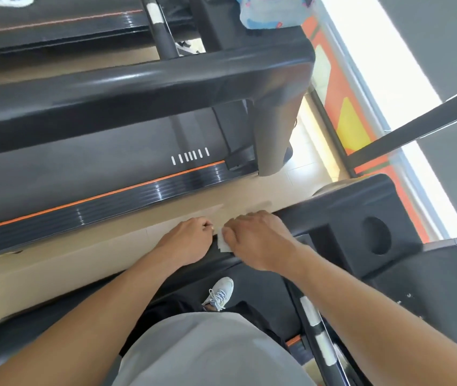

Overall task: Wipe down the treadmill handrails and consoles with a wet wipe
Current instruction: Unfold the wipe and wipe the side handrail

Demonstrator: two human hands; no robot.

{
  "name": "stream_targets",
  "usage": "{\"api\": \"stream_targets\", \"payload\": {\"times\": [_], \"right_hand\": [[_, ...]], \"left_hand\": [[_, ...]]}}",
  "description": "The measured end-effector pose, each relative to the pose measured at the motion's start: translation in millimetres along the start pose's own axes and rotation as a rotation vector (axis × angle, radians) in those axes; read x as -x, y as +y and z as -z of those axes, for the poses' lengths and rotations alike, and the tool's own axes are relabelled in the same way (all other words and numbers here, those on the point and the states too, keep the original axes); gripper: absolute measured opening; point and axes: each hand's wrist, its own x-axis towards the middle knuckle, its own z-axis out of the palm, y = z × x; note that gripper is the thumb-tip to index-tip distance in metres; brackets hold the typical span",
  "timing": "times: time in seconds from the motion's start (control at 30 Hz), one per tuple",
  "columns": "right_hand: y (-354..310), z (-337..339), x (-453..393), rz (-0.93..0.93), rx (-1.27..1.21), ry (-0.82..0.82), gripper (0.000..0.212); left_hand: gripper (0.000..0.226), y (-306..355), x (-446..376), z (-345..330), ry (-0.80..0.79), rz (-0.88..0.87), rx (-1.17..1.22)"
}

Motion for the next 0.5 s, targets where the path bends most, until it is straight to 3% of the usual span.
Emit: {"api": "stream_targets", "payload": {"times": [0.07, 0.13, 0.5], "right_hand": [[-5, -23, 17, -0.022, -0.136, 0.273, 0.044], [8, -40, 33, -0.059, -0.192, 0.392, 0.047], [154, -67, 83, -0.629, -0.338, 0.449, 0.059]], "left_hand": [[0.035, 7, -1, 1, 0.067, -0.028, -0.037], [0.033, 21, -3, -1, 0.091, -0.077, -0.026], [0.047, 163, -20, -45, 0.132, -0.578, -0.266]]}}
